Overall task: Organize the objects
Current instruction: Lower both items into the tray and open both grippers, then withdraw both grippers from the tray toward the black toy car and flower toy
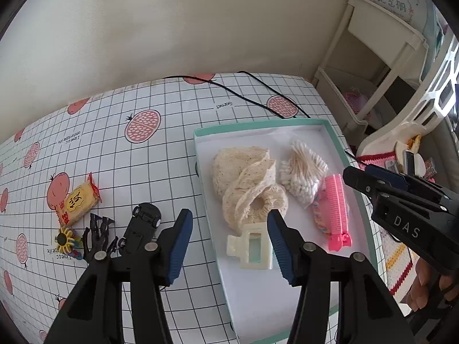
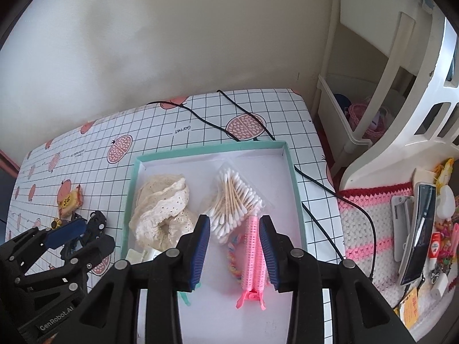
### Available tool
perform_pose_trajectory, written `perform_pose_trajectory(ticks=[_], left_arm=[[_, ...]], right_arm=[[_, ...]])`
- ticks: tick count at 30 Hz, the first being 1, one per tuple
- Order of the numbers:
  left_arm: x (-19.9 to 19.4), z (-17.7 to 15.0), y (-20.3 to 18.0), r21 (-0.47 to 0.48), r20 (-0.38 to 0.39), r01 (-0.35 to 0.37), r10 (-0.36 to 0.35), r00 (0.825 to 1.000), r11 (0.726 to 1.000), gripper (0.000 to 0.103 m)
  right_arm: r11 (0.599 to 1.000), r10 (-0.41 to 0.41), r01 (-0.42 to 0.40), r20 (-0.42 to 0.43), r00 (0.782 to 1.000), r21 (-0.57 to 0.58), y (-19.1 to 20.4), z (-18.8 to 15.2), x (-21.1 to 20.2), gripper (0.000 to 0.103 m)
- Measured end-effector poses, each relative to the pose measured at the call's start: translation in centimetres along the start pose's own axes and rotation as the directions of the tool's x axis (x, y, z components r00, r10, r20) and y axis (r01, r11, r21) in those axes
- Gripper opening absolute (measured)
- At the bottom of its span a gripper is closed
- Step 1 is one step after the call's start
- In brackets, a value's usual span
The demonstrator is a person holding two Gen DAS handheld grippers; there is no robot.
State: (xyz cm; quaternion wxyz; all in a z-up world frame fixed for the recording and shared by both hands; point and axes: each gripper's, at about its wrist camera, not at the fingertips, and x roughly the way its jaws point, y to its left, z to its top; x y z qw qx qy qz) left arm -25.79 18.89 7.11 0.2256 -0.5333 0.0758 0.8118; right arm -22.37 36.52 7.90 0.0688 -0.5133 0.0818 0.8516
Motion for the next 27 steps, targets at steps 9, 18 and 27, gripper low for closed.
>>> perform_pose_trajectory(ticks=[9,18,27], left_arm=[[0.5,-0.2,1.9,-0.055,0.005,-0.07,0.071,0.997,0.996,0.071],[1.3,-0.4,3.2,-0.095,-0.012,-0.101,0.1,0.995,0.99,0.094],[1.3,-0.5,3.7,-0.115,0.001,-0.136,0.137,0.991,0.984,0.095]], right_arm=[[1.0,0.017,-0.017,-0.002,1.0,-0.001,0.1,-0.2,0.6,0.073],[0.999,0.036,-0.036,-0.006,0.999,0.0,0.3,-0.4,1.0,0.1],[0.999,0.035,-0.035,-0.004,0.999,-0.003,0.5,-0.3,1.2,0.103]])
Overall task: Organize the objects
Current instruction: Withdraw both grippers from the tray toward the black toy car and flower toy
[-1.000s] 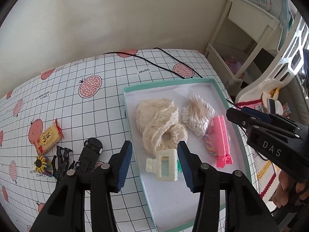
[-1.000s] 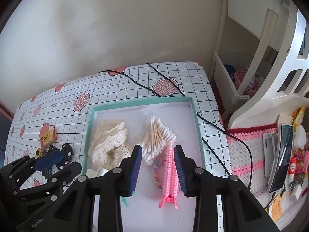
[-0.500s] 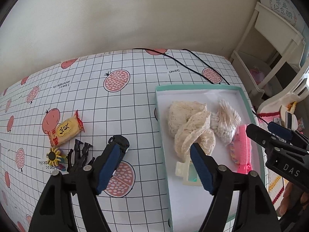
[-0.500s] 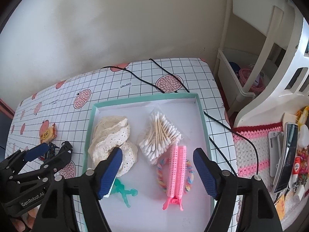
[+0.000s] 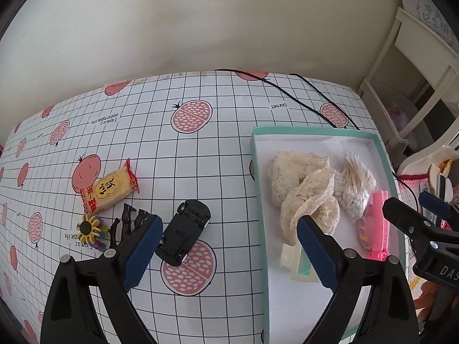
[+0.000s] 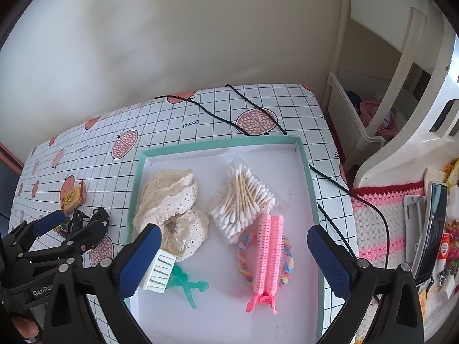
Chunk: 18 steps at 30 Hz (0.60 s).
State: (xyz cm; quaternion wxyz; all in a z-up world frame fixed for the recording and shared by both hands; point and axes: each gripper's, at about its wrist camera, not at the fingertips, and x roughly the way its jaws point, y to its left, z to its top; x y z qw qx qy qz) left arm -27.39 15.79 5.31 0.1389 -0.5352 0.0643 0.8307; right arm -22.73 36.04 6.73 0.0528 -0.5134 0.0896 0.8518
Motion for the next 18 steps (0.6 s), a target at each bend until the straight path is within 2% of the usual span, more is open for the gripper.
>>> perform_pose_trajectory(ticks=[18], left_arm=[[0.12,-0.05,0.49,-0.015,-0.006,-0.01,0.01,1.0,1.0,0.095]], right_arm=[[1.0,-0.005,0.005,0.0,1.0,0.01,-0.16,0.04,-0.09,0.103]])
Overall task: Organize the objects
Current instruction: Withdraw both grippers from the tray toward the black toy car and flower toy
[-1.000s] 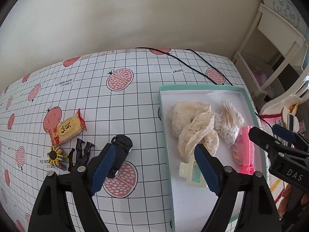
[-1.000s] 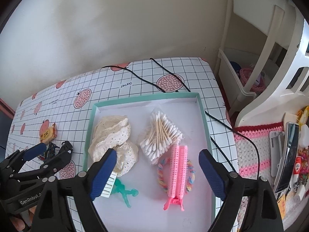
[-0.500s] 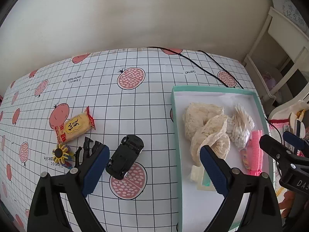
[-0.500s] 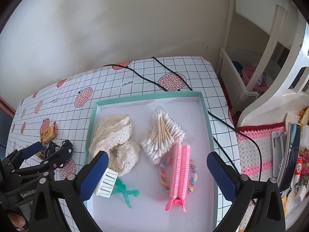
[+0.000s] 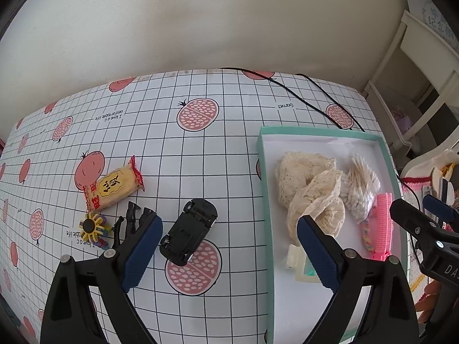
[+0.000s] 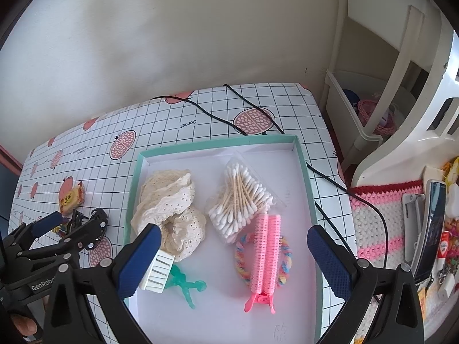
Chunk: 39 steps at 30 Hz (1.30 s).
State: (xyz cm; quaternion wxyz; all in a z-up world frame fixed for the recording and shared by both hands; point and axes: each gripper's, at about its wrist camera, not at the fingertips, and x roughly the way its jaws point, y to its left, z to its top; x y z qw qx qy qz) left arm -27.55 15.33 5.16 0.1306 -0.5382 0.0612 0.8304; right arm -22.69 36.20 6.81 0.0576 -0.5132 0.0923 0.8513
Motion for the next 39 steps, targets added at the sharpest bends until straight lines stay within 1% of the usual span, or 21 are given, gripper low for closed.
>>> perform_pose_trajectory(ticks=[6,9,12,17,21,28,36,39], left_arm=[[-0.1,0.1,0.8,-0.002,-0.001,-0.008,0.008,1.0,1.0,0.095],[-0.2,0.2,1.9,-0.015,0.001,-0.019,0.019,1.0,1.0,0.095],[-0.3,0.2,3.7,-0.046,0.0,-0.024,0.024,1.0,0.999,0.095],[-0.7,-0.3,7.3,-0.099,-0.005,-0.061,0.061,0.998,0.993,0.095],[-0.9,-1.0,10.2,-0.145,-0.013,-0.084,0.083,0.996,0.986,0.095],[-1.4,-2.0,14.9,-0.198,-0.028,-0.121,0.118,0.993,0.973,0.095],[-1.6,-2.9,19.4,-0.255,-0.051,-0.147,0.138,0.989,0.956,0.095],[-1.5,-3.3,20.8,-0.27,-0.057,-0.143,0.132,0.99,0.952,0.095]], right_arm=[[1.0,0.006,-0.006,0.006,1.0,-0.003,0.7,0.2,-0.1,0.103],[1.0,0.019,-0.019,0.008,1.0,-0.005,1.5,0.3,-0.2,0.103],[0.999,0.033,-0.032,0.016,0.999,-0.019,2.8,0.5,-0.4,0.103],[0.997,0.063,-0.062,0.027,0.998,-0.04,5.5,0.7,-0.7,0.103],[0.994,0.085,-0.084,0.023,0.996,-0.066,7.9,0.5,-0.3,0.103],[0.986,0.124,-0.122,0.007,0.992,-0.111,12.6,0.3,0.5,0.103],[0.975,0.155,-0.157,-0.025,0.988,-0.158,17.5,-0.4,1.7,0.103],[0.972,0.159,-0.163,-0.037,0.987,-0.172,18.8,-0.6,2.4,0.103]])
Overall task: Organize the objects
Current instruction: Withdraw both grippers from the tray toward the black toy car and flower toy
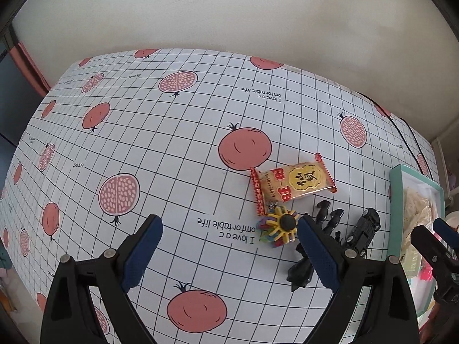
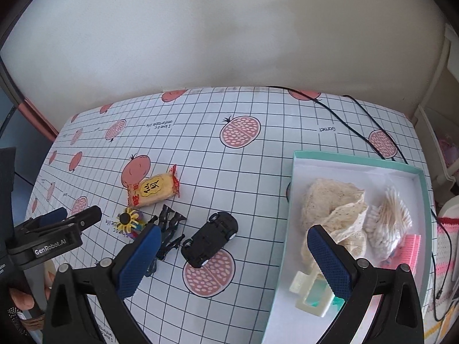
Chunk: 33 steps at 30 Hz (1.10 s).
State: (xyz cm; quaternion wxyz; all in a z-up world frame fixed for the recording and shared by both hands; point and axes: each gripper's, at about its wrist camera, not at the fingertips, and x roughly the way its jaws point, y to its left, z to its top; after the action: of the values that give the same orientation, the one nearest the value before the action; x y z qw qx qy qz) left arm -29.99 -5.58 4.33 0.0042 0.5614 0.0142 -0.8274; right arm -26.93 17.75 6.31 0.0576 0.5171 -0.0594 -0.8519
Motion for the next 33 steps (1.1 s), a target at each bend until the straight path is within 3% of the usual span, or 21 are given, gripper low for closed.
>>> perform_pose_trajectory(ticks=[6,15,21,33], left_arm=[[0.7,0.0,0.8,-0.018,-0.019,0.016,-0.017,1.0,1.0,0.095],[2.6,-0.7,-1.4,0.011,-0.069,0.086,-0.085,0.994,0.996,0.095],[4.3,-1.1,-1.7,-0.001,-0.107,0.078,-0.077,0.991,0.997,0.095],[4.8,-1.2,-1.3,-0.06,-0.097,0.084,-0.09,0.991,0.995,0.095]], right_arm=[[1.0,-0.004,0.004,-0.03,1.0,-0.008,1.4,-0.2,1.8,0.103],[1.0,-0.029,0.028,-0.094,0.995,-0.012,2.0,-1.2,5.0,0.103],[0.999,-0.052,0.053,-0.116,0.992,0.004,1.6,-1.7,6.3,0.103],[0.998,-0.06,0.062,-0.126,0.99,0.015,1.8,-2.2,7.6,0.102]])
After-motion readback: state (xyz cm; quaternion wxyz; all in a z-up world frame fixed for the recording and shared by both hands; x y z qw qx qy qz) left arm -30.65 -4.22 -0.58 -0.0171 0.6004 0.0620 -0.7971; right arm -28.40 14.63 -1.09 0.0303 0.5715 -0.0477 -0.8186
